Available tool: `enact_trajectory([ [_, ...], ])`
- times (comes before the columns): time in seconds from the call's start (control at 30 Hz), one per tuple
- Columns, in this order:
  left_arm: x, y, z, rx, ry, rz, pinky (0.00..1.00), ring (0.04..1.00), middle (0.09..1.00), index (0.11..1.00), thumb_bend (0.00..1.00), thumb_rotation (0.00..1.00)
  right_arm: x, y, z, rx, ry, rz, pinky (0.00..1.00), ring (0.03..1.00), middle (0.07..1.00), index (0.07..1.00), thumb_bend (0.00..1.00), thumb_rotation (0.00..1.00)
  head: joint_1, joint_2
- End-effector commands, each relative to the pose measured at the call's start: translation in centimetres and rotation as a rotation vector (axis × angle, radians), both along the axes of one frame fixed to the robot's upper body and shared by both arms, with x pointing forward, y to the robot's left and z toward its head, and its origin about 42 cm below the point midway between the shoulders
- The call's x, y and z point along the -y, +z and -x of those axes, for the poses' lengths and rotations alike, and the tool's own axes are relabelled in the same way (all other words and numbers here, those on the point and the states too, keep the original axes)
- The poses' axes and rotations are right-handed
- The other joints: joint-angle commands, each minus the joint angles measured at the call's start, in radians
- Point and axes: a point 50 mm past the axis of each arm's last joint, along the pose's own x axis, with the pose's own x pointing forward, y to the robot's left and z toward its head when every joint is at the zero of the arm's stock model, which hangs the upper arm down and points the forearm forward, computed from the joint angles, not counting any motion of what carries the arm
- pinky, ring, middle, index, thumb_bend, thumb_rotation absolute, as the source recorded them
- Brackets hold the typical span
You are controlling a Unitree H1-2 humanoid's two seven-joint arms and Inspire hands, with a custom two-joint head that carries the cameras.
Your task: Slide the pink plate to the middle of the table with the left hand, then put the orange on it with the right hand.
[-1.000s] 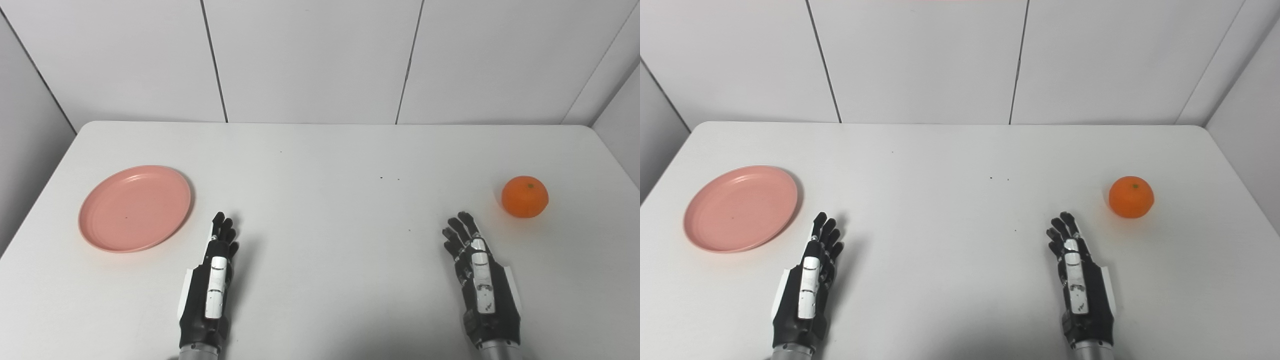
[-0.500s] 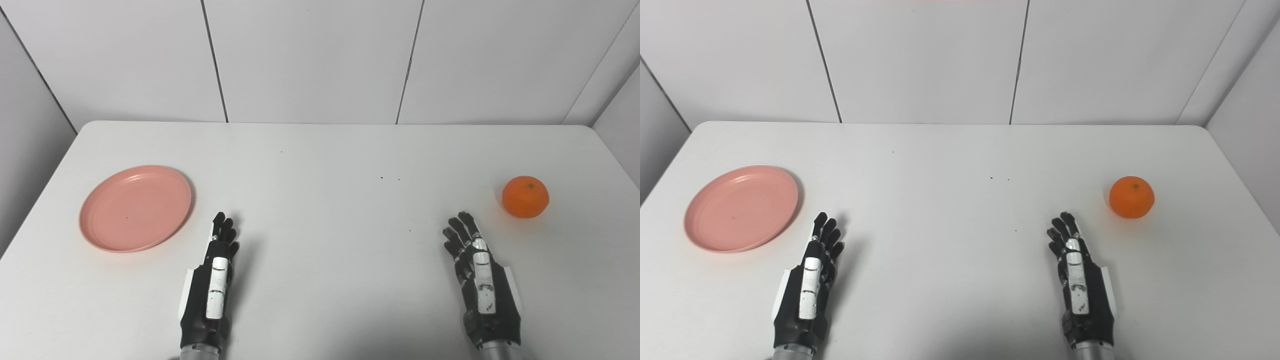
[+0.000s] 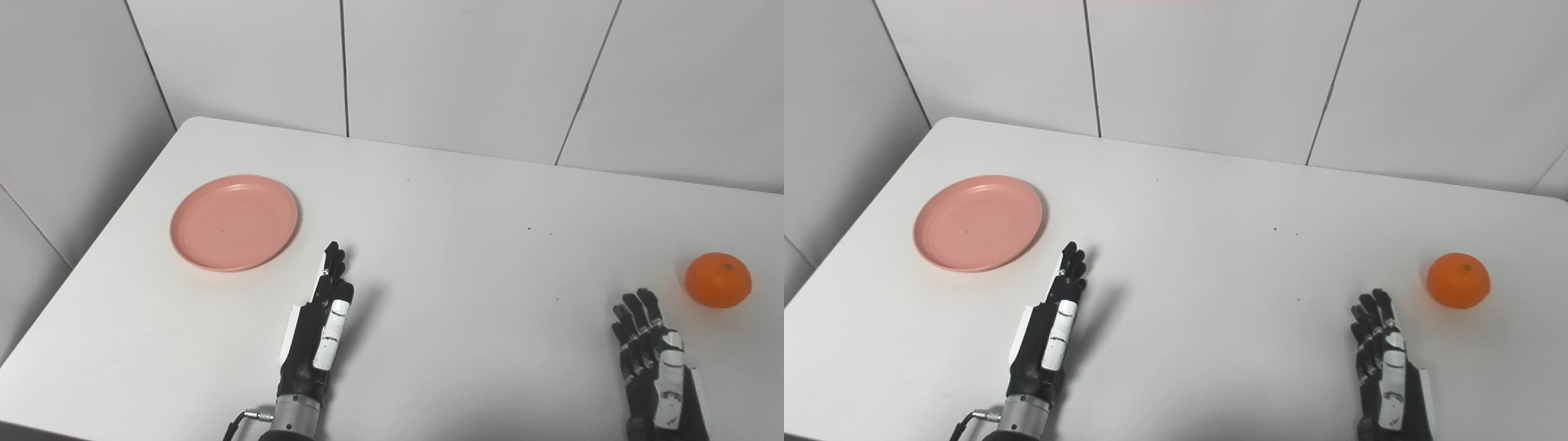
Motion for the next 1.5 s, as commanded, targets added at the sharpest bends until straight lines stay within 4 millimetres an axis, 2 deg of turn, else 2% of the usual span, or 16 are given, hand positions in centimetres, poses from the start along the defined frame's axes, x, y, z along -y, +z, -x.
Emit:
enact_trajectory([
  [0.0,0.3,-3.3,3.9,-0.147,-0.003,-0.007,1.00,1.000,1.000,1.000,0.76,0.97,1.6,-2.1,1.5,-0.064,-0.013,0.020,1.00,0.959,0.956,0.964,0.78,0.99,-0.001,0.000],
  [0.2,0.5,-3.8,4.0,-0.150,0.000,-0.002,1.00,1.000,1.000,1.000,0.76,0.98,1.6,-2.7,1.6,-0.072,-0.012,0.022,1.00,0.962,0.957,0.967,0.77,1.00,0.005,-0.034],
  [0.47,-0.3,-4.4,3.9,-0.152,-0.001,0.003,1.00,1.000,0.999,0.993,0.77,0.97,0.7,-3.2,1.5,-0.072,-0.011,0.014,1.00,0.963,0.955,0.970,0.76,1.00,-0.004,-0.078],
  [0.6,-0.6,-4.5,3.9,-0.136,-0.010,0.020,1.00,0.997,0.980,0.983,0.75,0.95,0.2,-3.2,1.4,-0.072,-0.009,0.013,1.00,0.960,0.951,0.969,0.76,1.00,-0.009,-0.091],
  [0.77,-1.2,-4.5,3.8,-0.123,-0.006,0.042,0.94,0.935,0.928,0.949,0.69,0.90,-0.3,-3.2,1.2,-0.069,0.000,0.014,1.00,0.964,0.950,0.969,0.77,0.99,-0.021,-0.097],
  [0.8,-1.3,-4.4,3.7,-0.121,-0.002,0.053,0.93,0.927,0.917,0.926,0.68,0.87,-0.4,-3.2,1.2,-0.069,0.002,0.015,1.00,0.961,0.943,0.967,0.77,0.99,-0.023,-0.098],
  [0.9,-1.7,-4.0,3.3,-0.117,0.004,0.077,0.91,0.921,0.912,0.898,0.69,0.85,-0.7,-3.2,1.1,-0.072,0.003,0.009,1.00,0.957,0.936,0.961,0.76,0.98,-0.028,-0.099],
  [1.13,-3.1,-2.0,0.9,-0.039,0.004,0.101,0.92,0.908,0.915,0.841,0.77,0.85,-1.3,-3.4,1.1,-0.068,0.010,0.001,1.00,0.950,0.925,0.948,0.74,0.97,-0.036,-0.113],
  [1.23,-3.8,-0.8,-0.4,-0.005,0.001,0.127,0.92,0.884,0.884,0.813,0.81,0.83,-1.4,-3.5,1.0,-0.068,0.013,-0.002,1.00,0.949,0.924,0.944,0.73,0.97,-0.039,-0.120],
  [1.47,-5.7,2.2,-3.1,0.067,-0.032,0.171,0.82,0.801,0.805,0.764,0.87,0.82,-1.7,-3.7,0.8,-0.069,0.018,-0.002,0.99,0.945,0.920,0.938,0.73,0.96,-0.047,-0.129],
])
